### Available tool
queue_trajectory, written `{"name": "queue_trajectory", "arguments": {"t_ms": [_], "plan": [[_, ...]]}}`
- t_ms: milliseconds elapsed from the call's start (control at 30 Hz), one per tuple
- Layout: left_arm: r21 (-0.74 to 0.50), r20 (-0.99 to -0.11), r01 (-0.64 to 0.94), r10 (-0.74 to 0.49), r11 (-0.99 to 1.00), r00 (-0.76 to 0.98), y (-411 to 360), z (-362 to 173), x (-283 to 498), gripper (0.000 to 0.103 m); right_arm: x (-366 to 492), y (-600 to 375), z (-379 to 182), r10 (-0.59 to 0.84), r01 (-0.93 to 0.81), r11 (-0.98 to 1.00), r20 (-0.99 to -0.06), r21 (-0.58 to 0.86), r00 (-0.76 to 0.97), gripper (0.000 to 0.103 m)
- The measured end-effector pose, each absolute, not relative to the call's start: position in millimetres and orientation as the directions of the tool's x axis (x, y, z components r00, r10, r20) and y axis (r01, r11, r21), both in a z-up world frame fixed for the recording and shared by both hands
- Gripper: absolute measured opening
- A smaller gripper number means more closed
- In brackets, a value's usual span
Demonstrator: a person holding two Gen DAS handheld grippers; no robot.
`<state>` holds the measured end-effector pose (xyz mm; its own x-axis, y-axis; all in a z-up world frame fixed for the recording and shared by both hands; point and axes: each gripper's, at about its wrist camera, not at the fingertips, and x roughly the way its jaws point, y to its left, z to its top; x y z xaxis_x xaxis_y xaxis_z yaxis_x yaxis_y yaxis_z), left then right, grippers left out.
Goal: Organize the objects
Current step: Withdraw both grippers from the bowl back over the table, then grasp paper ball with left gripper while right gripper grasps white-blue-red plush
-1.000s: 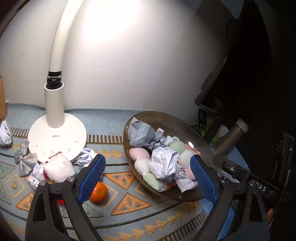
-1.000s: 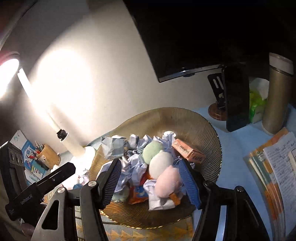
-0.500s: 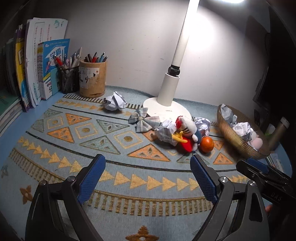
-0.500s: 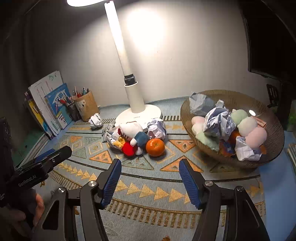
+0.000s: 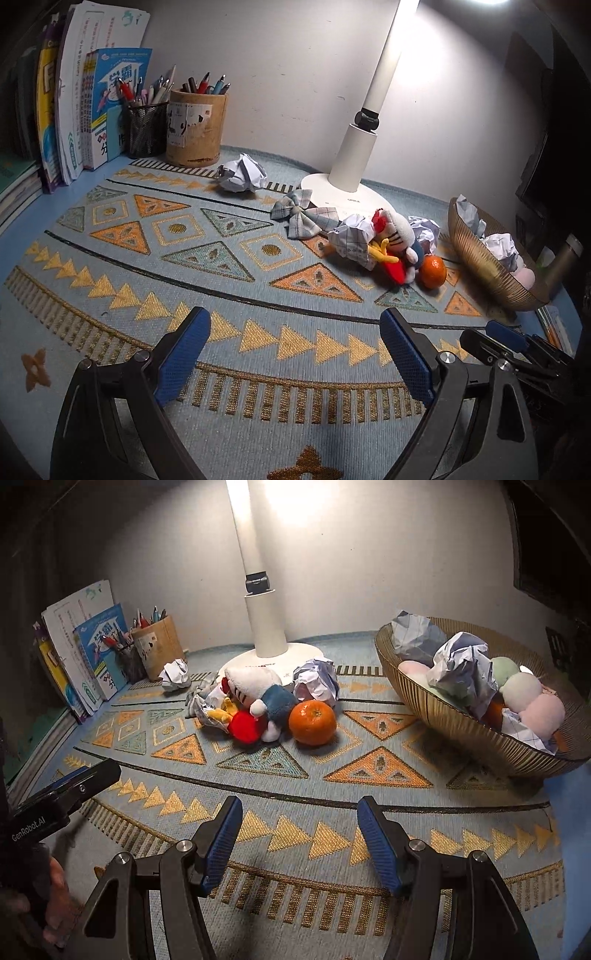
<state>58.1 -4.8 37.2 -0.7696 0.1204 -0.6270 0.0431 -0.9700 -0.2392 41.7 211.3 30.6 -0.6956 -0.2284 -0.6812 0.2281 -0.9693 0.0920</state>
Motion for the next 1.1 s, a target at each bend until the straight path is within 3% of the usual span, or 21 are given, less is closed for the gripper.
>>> {"name": "queue_trajectory", "arguments": {"t_ms": [200, 500, 600, 767, 933, 1100], "plan": [[-0.242, -0.633, 0.05, 0.119, -0.969, -0.765, -5, 36, 57, 0.092, 45, 203, 29, -0.194, 0.235, -0.971, -0.682, 0.033, -0.705, 0.063], [-0.24, -0.663, 0.023, 0.147, -0.97, -0.734, -7, 41, 51, 0.092, 37, 213, 31, -0.234, 0.223, -0.969, -0.694, 0.109, -0.681, 0.063], [-0.19, -0.651, -0.006, 0.13, -0.982, -0.748, -17, 63, 37, 0.092, 27, 204, 43, -0.263, 0.272, -0.957, -0.687, 0.099, -0.677, 0.063], [-0.142, -0.627, -0.015, 0.102, -0.99, -0.772, -49, 89, -27, 0.093, -9, 182, 71, -0.292, 0.351, -0.936, -0.643, 0.039, -0.708, 0.063], [-0.092, -0.669, 0.031, 0.039, -0.995, -0.742, -63, 66, -103, 0.093, -50, 173, 67, -0.341, 0.395, -0.916, -0.659, 0.071, -0.671, 0.059], [-0.139, -0.704, 0.068, 0.05, -0.988, -0.709, -71, 44, -147, 0.091, -77, 162, 52, -0.35, 0.434, -0.899, -0.699, 0.062, -0.624, 0.056]]}}
